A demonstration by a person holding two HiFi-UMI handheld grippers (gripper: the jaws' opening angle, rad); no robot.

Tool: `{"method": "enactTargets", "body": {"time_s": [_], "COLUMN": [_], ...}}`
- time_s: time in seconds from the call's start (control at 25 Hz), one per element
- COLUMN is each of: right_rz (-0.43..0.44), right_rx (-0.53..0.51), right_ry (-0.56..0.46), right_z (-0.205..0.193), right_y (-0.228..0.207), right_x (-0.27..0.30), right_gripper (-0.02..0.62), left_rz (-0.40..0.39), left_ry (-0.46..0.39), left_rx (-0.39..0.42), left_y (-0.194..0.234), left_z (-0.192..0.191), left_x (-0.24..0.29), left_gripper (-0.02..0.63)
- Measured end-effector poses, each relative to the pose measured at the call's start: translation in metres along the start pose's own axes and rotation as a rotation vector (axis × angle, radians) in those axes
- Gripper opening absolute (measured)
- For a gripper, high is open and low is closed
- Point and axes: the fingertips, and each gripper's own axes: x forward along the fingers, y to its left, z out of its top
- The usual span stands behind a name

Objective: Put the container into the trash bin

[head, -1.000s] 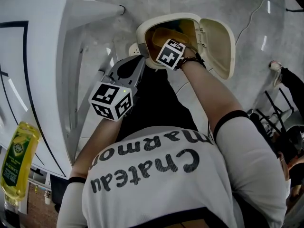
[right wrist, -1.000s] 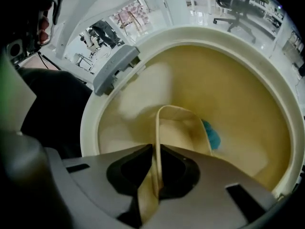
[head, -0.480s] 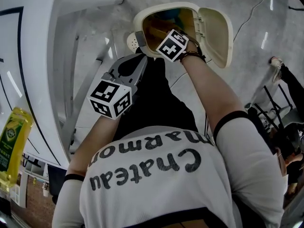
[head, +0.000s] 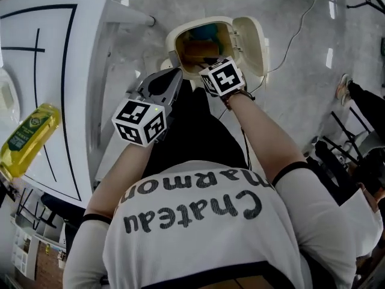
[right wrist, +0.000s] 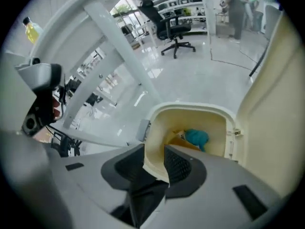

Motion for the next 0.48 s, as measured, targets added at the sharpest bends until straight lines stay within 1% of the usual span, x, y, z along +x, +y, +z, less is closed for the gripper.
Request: {"method": "enactTargets", "body": {"time_s": [0.08, 0.16, 0.24, 0.32, 0.4, 0.48], "right_rz": [-0.001, 0.002, 0.016, 0.036, 0.036, 0.03], "right_rx": [0.05, 0.109, 0.186, 0.255, 0.29, 0.315], "right_ry": [-0.066, -0.133, -0.199, -0.266, -0.338, -0.402], "right_z": [0.006, 0.008, 0.005, 0.005, 0.012, 0.017], "right_y": [0.011, 0.023, 0.039, 0.055, 0.063, 0.07], "right_x": [-0.022, -0.048, -0.075, -0.102, -0.127, -0.154], "right_gripper": [0.128, 0.123, 0.113, 0.109, 0.106, 0.101], "left_rz": [-0.008, -0.018, -0.03, -0.049, -0.07, -0.085], "left_ry": [-0.032, -0.048, -0.058, -0.087, -0.135, -0.181], "left_rx": [0.021, 0.061, 0.096, 0.11, 0.131, 0.136], "left_y": [-0.01, -0.026, -0.047, -0.066, -0.081, -0.099], "left_z": [0.012, 0.022, 0.029, 0.04, 0.059, 0.074], "left_x": [-0.007, -0.016, -0.028, -0.041, -0.05, -0.061], "left_gripper": [0.023, 0.023, 0.023, 0.023, 0.023, 0.023]}}
